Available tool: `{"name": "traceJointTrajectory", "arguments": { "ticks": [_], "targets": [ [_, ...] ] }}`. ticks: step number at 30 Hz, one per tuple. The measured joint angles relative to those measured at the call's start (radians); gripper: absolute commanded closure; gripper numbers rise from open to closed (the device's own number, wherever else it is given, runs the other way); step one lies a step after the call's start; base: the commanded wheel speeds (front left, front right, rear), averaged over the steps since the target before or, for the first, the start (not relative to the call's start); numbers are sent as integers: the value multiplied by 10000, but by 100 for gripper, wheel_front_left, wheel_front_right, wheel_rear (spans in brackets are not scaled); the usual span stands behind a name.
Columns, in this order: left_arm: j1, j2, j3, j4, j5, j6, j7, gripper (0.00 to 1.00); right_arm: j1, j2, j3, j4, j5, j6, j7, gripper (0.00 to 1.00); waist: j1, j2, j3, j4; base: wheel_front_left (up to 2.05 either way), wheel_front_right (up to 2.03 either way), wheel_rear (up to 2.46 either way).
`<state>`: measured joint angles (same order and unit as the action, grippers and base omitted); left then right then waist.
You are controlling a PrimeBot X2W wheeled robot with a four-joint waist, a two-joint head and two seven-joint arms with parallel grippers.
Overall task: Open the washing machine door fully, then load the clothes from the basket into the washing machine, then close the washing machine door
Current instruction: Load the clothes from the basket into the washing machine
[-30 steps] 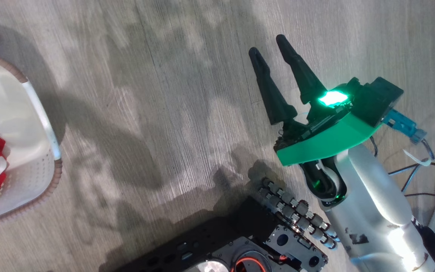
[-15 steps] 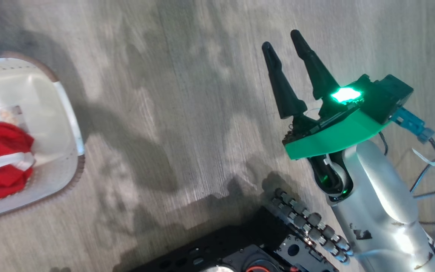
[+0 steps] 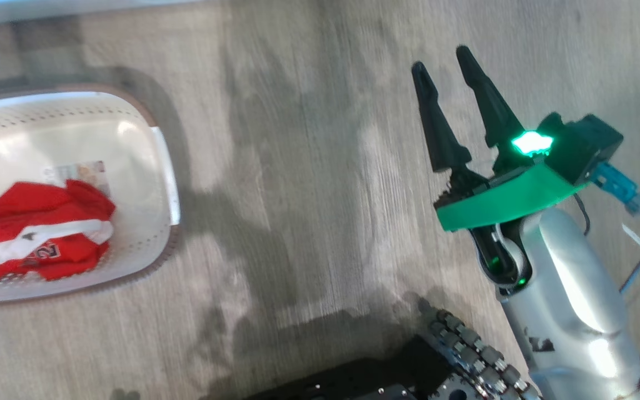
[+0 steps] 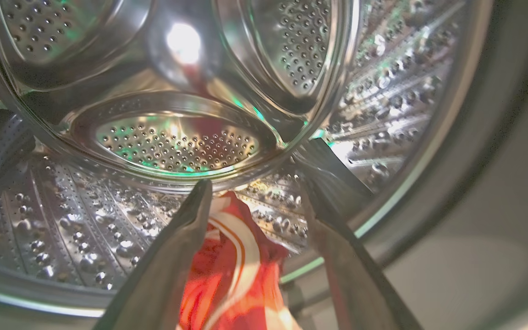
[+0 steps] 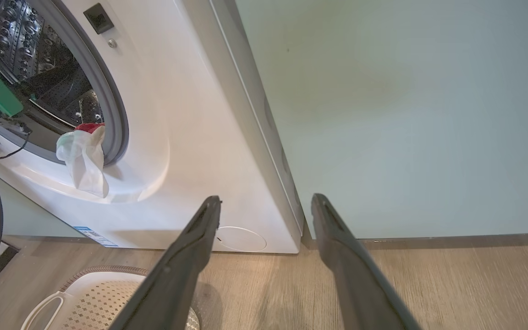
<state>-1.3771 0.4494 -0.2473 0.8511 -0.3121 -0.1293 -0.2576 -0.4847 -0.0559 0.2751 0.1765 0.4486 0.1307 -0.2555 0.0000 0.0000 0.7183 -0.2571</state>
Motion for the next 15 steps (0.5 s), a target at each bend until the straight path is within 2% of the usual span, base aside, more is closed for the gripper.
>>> {"name": "traceJointTrajectory", "arguments": {
  "ticks": [3, 8, 15],
  "targets": [
    [1197, -67, 115, -882, 29, 21, 0, 0, 265, -4, -173, 61, -209, 0, 0, 0, 0, 0, -278, 192, 0, 0, 0],
    [3302, -270, 579, -2395, -56, 332, 0, 0, 528, -4, -399, 130, -385, 0, 0, 0, 0, 1, -751, 425, 0, 0, 0],
    [6165, -936, 1323, -4581, -288, 844, 0, 0, 949, -4, -642, 148, -616, 0, 0, 0, 0, 0, -1229, 701, 0, 0, 0]
  ]
}}
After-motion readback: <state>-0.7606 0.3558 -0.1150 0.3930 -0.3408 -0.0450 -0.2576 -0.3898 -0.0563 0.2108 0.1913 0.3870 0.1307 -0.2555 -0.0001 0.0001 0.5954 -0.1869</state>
